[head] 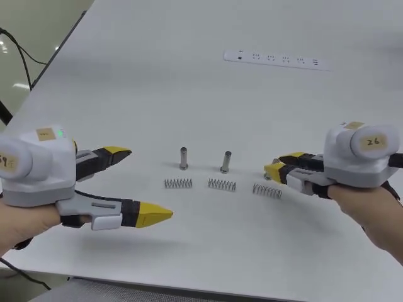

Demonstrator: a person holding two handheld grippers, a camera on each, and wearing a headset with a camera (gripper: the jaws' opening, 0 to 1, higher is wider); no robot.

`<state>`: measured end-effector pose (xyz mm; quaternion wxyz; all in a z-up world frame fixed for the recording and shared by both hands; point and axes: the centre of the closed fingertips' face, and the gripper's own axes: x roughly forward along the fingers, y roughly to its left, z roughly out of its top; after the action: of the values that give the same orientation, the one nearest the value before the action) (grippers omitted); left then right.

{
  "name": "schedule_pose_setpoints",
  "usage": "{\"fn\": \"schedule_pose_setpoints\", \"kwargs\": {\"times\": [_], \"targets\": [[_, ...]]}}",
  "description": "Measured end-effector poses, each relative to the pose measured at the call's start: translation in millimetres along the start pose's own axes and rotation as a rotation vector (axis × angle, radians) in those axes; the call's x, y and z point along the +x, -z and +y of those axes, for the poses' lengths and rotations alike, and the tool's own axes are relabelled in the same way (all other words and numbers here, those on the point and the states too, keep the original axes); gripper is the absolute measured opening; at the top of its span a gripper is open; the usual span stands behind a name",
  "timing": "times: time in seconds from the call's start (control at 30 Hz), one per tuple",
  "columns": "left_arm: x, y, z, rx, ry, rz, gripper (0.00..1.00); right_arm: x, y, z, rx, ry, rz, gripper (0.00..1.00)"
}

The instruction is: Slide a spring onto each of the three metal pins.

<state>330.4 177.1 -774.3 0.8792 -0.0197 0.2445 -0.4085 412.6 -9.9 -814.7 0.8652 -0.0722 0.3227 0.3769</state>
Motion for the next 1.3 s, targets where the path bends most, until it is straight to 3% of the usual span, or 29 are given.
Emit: {"fn": "schedule_pose_setpoints", "kwargs": {"times": [0.97, 1.3], "targets": [[-0.3, -2.2, 2.7, 0.017, -0.001, 0.009, 0.92, -13.9, -11.5, 6.8, -0.041, -0.024, -0.016, 0.24], [-1.8, -1.1, 2.2, 0.018, -0.002, 0.01, 0.91, -20.8, -9.9, 1.9, -0.073, -0.035, -0.012, 0.25]]}}
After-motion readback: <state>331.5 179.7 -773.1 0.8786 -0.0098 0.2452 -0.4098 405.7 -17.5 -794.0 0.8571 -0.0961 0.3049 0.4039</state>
